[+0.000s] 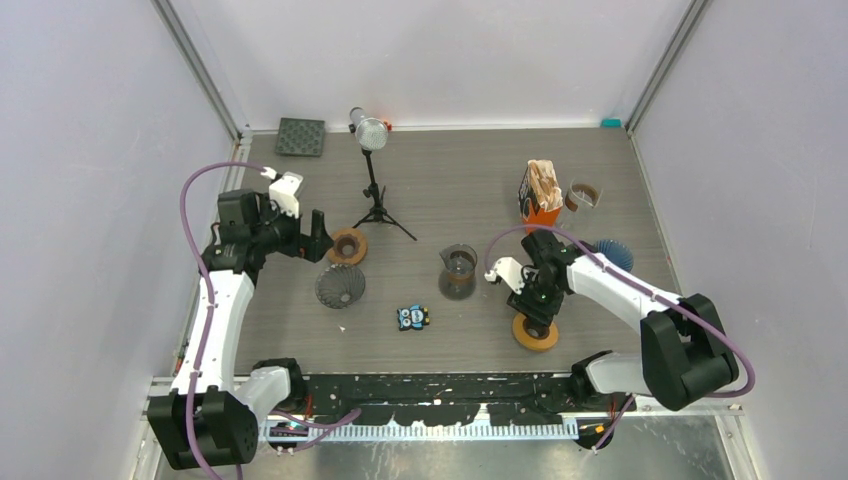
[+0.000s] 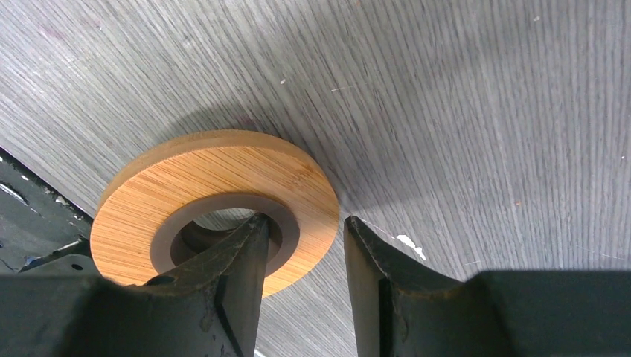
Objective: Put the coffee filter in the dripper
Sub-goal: Pick up the dripper holder from the center of the board, then place the dripper holder onto the coffee server.
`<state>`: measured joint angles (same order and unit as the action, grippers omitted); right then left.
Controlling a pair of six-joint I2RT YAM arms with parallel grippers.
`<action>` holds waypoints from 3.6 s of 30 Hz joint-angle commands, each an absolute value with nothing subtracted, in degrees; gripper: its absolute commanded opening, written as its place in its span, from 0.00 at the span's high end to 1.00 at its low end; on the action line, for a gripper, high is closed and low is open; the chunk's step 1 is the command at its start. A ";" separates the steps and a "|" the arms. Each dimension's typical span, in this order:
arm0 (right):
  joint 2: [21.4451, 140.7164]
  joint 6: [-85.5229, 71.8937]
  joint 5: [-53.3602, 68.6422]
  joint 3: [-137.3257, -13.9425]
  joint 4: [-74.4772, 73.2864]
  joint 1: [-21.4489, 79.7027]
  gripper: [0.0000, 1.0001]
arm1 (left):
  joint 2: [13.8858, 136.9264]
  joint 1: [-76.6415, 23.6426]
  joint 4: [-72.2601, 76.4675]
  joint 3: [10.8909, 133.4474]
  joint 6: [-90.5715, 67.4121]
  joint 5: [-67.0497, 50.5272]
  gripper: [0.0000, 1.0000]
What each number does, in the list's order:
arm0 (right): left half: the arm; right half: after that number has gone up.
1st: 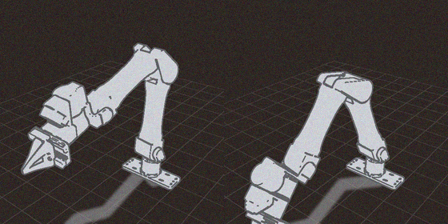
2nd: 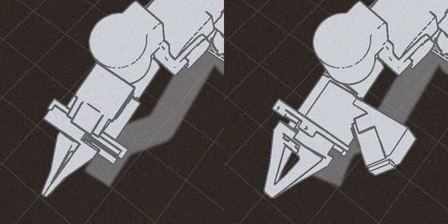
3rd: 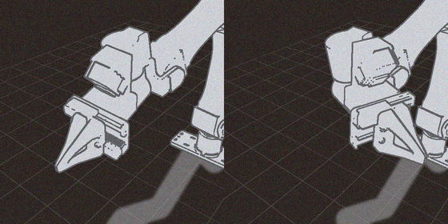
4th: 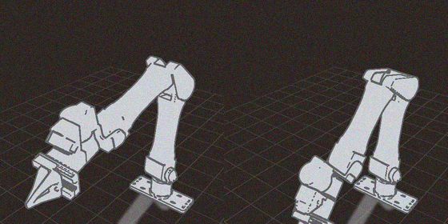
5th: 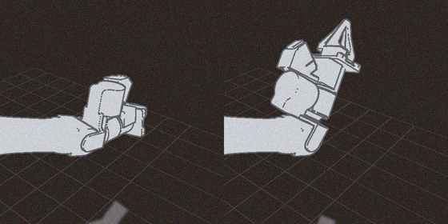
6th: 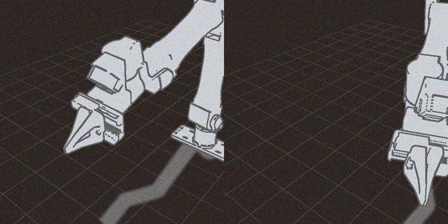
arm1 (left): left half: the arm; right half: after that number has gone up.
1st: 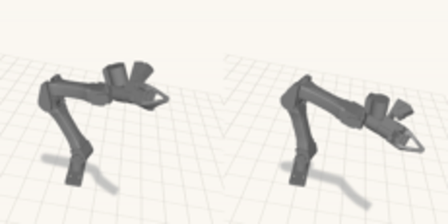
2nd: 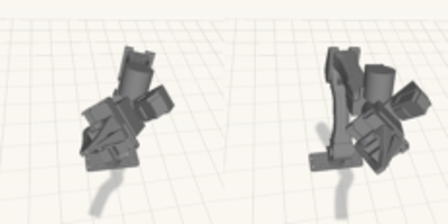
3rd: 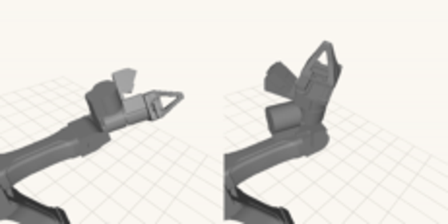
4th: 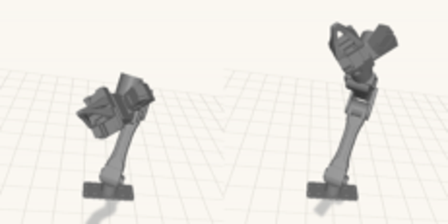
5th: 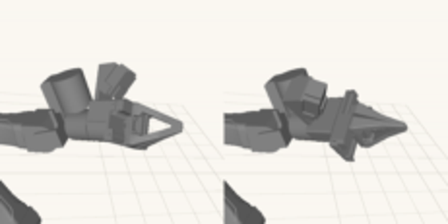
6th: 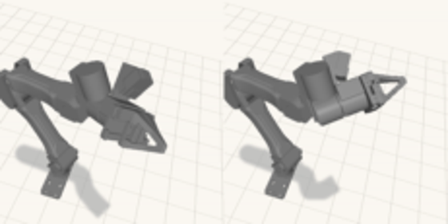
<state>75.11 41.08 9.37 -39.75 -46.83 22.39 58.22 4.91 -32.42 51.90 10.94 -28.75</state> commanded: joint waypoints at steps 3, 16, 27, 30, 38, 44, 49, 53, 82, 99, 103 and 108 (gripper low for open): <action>71.87 40.95 11.38 -40.59 -48.44 22.58 0.52 | 56.49 5.20 -30.43 51.39 10.74 -29.72 0.00; 70.04 39.41 12.24 -39.35 -49.08 22.59 0.50 | 55.91 5.19 -29.93 50.64 10.81 -29.95 0.00; 70.78 38.38 11.04 -38.59 -46.11 22.50 0.55 | 55.41 5.21 -29.82 50.28 10.90 -30.06 0.00; 70.95 38.32 10.90 -38.22 -45.72 22.50 0.55 | 55.42 5.19 -29.79 50.23 10.90 -30.18 0.00; 71.53 38.23 10.79 -38.08 -45.79 22.46 0.52 | 55.71 5.19 -29.76 50.19 10.72 -30.59 0.00; 71.50 37.76 12.05 -39.58 -46.63 22.49 0.67 | 56.16 5.19 -29.69 50.20 10.73 -30.85 0.00; 71.17 35.15 14.15 -45.83 -50.45 22.56 0.87 | 56.38 5.19 -29.70 50.27 10.73 -31.01 0.00; 70.86 31.04 15.26 -54.31 -53.45 22.59 0.95 | 56.43 5.15 -29.60 50.27 10.64 -31.20 0.00; 103.95 19.16 11.89 -105.63 -71.48 34.84 0.93 | 55.64 5.11 -28.37 49.83 10.63 -28.77 0.00; 107.16 18.83 8.63 -104.97 -70.27 36.19 0.88 | 55.59 5.12 -28.27 49.67 10.72 -29.00 0.00; 107.24 18.27 8.86 -104.12 -69.45 36.38 0.83 | 55.65 5.10 -28.24 49.66 10.77 -29.05 0.00; 107.14 17.93 7.83 -103.68 -68.96 36.42 0.78 | 55.58 5.17 -28.27 49.67 10.75 -29.14 0.00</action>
